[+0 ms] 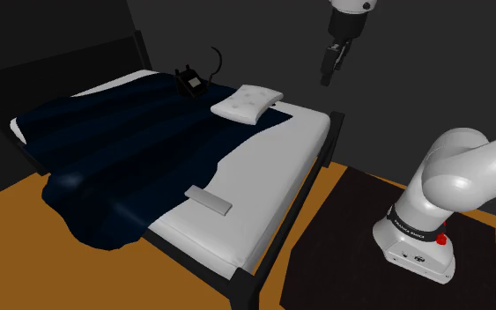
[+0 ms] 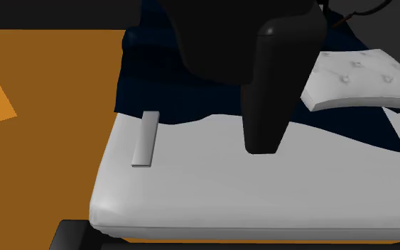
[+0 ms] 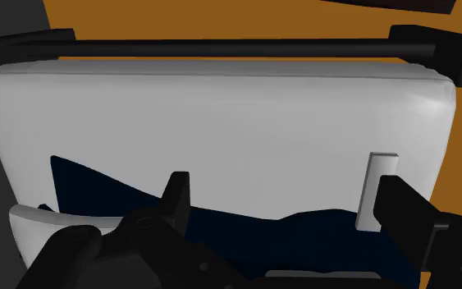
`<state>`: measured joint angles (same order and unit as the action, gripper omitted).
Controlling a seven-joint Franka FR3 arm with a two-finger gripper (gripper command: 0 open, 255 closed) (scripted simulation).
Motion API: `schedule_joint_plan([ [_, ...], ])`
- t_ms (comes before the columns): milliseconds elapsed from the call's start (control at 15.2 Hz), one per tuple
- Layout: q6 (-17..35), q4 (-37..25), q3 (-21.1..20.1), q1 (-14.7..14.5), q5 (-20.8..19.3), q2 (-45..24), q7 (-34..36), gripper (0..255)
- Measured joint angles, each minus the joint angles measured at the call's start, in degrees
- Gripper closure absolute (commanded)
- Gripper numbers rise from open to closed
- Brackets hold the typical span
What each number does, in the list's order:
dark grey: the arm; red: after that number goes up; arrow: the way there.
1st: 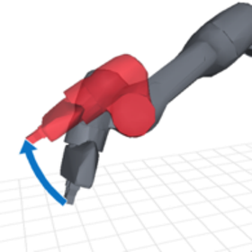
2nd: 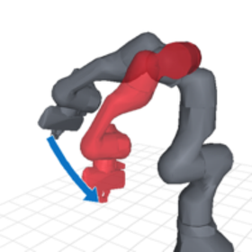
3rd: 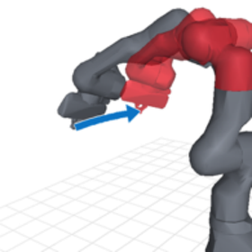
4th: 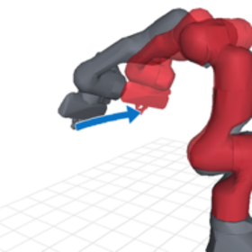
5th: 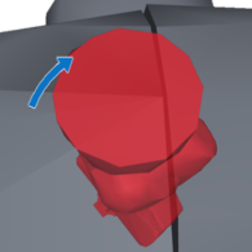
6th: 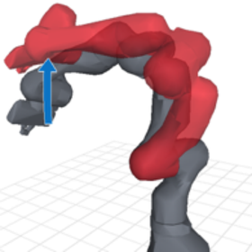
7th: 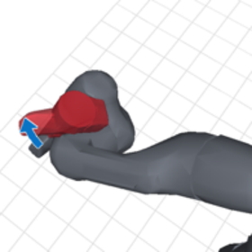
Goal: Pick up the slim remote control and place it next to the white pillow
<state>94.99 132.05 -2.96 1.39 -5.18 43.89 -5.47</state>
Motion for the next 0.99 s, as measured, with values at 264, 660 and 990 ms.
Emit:
schedule_joint_plan([
  [264, 2.8, 1.4, -1.4, -0.4, 0.9, -1.9, 2.0, 0],
  [660, 12.2, 3.8, -4.6, -1.0, 2.6, -10.1, 6.8, 0],
  [990, 19.6, 4.6, -7.5, -1.5, 3.4, -17.7, 11.1, 0],
])
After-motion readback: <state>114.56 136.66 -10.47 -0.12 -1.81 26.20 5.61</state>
